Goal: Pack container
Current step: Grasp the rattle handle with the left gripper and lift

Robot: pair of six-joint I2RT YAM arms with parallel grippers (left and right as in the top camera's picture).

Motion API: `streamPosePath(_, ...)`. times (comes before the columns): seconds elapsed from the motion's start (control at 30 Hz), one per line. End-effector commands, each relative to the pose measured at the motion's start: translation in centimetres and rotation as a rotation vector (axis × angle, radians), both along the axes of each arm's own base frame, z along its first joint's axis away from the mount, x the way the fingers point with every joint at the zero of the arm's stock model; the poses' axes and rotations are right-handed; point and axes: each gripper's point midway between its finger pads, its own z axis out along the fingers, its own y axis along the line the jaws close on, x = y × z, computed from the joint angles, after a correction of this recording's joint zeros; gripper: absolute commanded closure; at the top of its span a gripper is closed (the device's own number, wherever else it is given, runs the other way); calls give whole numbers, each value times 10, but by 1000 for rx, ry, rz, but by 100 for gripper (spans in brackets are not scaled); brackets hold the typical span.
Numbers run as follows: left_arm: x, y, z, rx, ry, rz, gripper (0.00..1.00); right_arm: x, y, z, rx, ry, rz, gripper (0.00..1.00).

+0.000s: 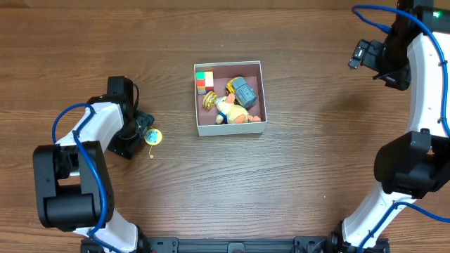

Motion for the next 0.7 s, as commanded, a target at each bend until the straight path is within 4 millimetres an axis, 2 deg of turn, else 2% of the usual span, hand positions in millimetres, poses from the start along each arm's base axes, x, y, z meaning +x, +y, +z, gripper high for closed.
streamPosePath(0.0, -6, -8, -9, -40, 7, 1, 19, 0, -1, 4, -4, -12, -2, 0)
streamPosePath(0.17, -5, -7, -9, -32, 5, 1, 37, 0, -1, 4, -4, -12, -2, 0)
streamPosePath(0.27, -3, -7, -9, -31, -1, 1, 56, 0, -1, 4, -4, -12, -2, 0)
streamPosePath(0.5, -3, -6, -9, -27, -2, 1, 75, 0, -1, 4, -4, -12, -2, 0)
streamPosePath(0.67, -3, -6, -9, -25, -2, 2, 84, 0, -1, 4, -4, -12, -2, 0)
